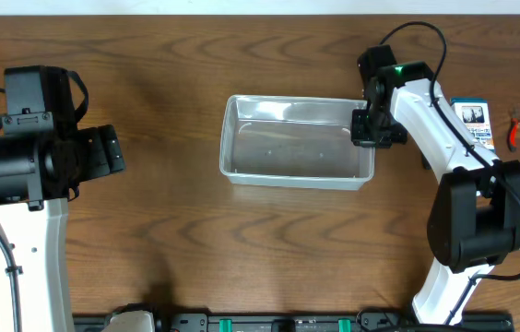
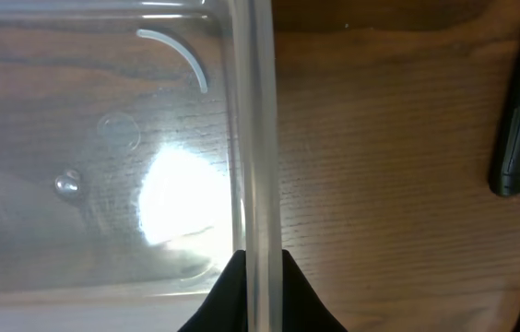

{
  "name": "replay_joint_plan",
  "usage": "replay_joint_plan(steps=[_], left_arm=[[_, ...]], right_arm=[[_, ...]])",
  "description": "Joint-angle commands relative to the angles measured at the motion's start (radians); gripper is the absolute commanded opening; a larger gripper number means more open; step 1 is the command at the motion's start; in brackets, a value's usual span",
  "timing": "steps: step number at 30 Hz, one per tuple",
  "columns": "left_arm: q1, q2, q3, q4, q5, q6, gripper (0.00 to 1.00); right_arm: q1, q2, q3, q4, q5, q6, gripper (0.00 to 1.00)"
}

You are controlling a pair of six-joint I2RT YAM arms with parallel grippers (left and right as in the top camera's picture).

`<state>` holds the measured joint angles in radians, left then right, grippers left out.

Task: Pack container

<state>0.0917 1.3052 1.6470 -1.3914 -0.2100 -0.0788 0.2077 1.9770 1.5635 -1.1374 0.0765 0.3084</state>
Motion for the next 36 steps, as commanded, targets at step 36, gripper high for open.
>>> replay_joint_plan(steps=[36], left_arm=[[0.005,0.002,0.006,-0.007,-0.008,-0.010,0.98]], right_arm=[[-0.021,0.024,-0.023,0.046,0.047,-0.053,0.06]])
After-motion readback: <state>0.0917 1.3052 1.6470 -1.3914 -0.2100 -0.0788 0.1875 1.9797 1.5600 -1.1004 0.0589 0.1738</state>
